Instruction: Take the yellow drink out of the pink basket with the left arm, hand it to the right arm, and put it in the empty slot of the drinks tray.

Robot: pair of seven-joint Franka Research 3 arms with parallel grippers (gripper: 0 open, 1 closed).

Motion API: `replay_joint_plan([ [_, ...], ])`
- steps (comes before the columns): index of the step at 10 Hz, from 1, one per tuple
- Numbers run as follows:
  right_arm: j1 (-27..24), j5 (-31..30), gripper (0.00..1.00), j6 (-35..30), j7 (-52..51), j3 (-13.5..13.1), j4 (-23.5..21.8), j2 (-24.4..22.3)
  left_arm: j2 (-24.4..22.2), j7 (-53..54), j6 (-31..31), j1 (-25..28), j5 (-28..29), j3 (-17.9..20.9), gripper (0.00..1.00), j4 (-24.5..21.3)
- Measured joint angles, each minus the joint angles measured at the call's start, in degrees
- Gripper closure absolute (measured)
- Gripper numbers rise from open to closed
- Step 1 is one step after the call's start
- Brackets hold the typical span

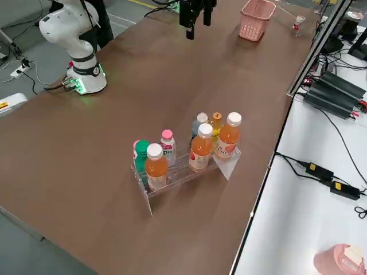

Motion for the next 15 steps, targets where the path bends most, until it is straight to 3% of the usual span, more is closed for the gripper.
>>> replay_joint_plan([
  [3, 0.0, 0.0, 0.01, 0.0, 0.0, 0.1, 0.0, 0.0, 2.2, -8.8, 0.0, -3.7, 0.0, -4.1, 0.66, 2.0],
  [8, 0.0, 0.0, 0.01, -0.1, 0.0, 0.2, 0.1, -0.3, 7.6, -19.1, 0.5, -13.6, 0.3, -4.0, 0.66, 6.2],
  [13, 0.0, 0.0, 0.01, -0.2, 0.0, 0.1, 0.1, -0.7, 14.2, -34.1, 8.2, -26.5, 6.4, -3.4, 0.66, 6.3],
  [15, 0.0, 0.0, 0.01, -1.5, 0.0, 0.1, 0.1, -0.7, 17.3, -40.4, 11.5, -32.5, 8.6, -1.0, 0.66, 6.4],
])
